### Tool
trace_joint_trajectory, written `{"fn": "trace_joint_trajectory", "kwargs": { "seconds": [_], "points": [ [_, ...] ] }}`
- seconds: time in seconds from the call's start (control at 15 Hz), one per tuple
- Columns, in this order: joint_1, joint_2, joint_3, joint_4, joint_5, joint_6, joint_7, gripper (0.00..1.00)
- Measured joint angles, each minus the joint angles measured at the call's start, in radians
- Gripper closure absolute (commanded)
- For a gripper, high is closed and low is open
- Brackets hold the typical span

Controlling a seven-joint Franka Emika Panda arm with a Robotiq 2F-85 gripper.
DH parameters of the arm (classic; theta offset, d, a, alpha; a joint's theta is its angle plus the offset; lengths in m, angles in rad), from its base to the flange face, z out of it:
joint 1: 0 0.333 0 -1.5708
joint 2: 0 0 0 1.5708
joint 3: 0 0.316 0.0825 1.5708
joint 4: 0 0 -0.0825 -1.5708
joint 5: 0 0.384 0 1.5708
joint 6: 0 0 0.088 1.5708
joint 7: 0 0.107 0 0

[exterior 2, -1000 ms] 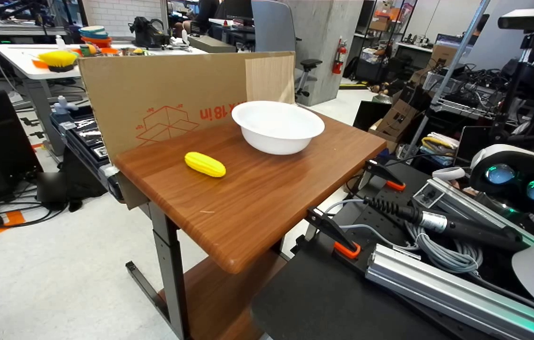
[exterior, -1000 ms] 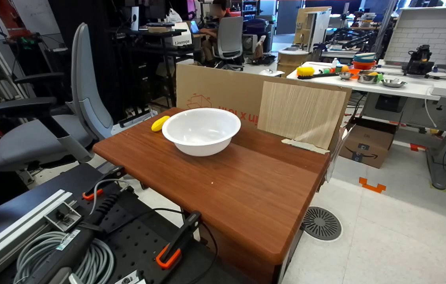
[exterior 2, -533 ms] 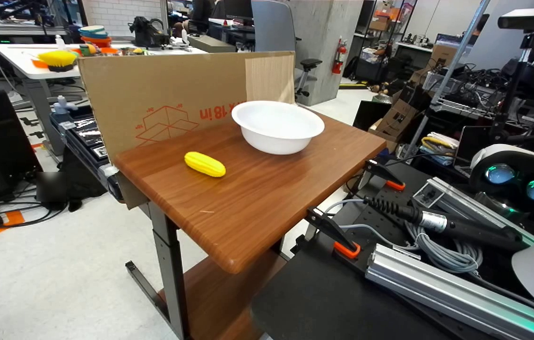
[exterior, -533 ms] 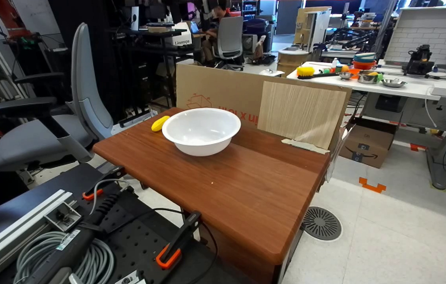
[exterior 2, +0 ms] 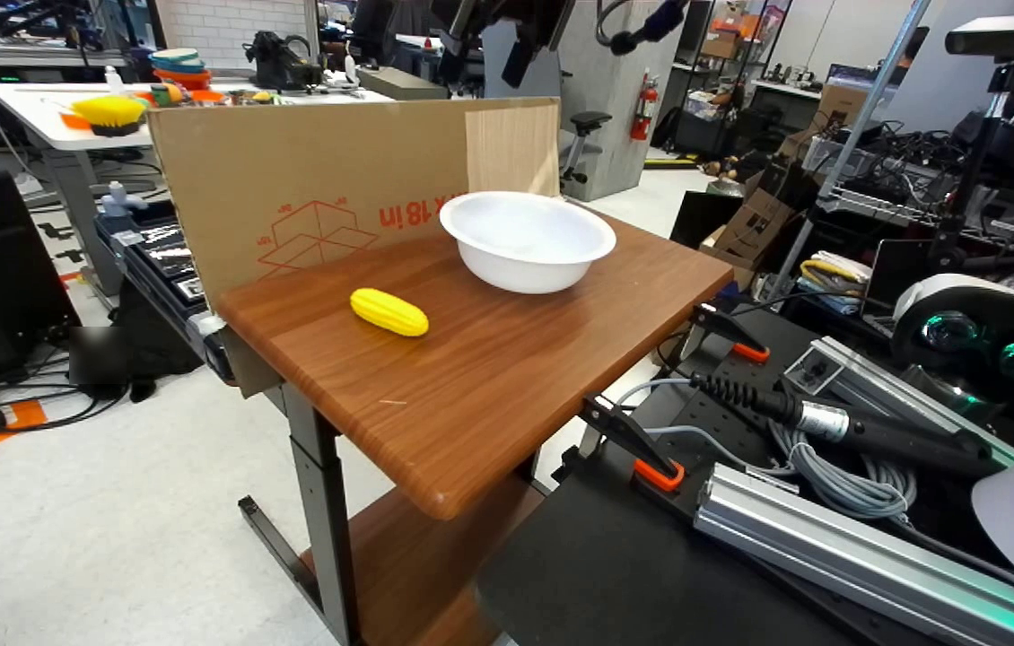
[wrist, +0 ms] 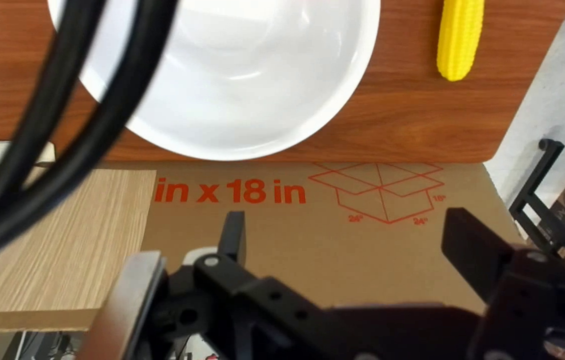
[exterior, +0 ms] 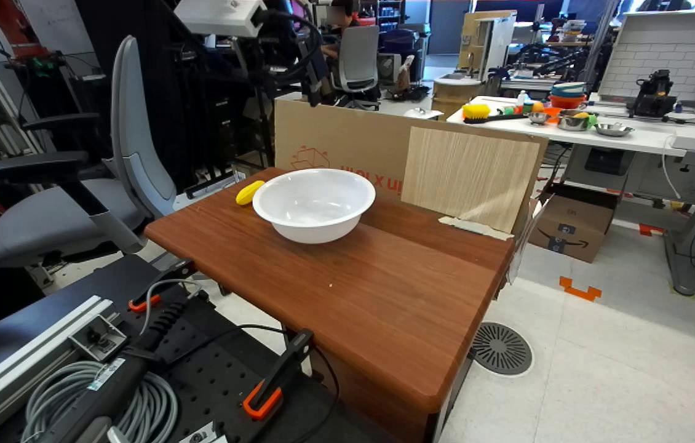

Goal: Pick up the yellow object and put it in the bowl

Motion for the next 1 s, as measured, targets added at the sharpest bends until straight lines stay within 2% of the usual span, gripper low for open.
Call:
{"fn": "trace_joint_trajectory", "kwargs": {
  "seconds": [0.27, 0.53, 0.8, 1.0],
  "points": [
    [0.033, 0.027, 0.017, -0.06, -0.049, 0.055, 0.055, 0.0],
    [0.069, 0.028, 0.032, -0.104, -0.097, 0.07, 0.058, 0.0],
    [0.077, 0.038, 0.032, -0.129, -0.209, 0.086, 0.076, 0.0],
    [0.079, 0.061, 0.032, -0.129, -0.24, 0.086, 0.079, 0.0]
  ]
}}
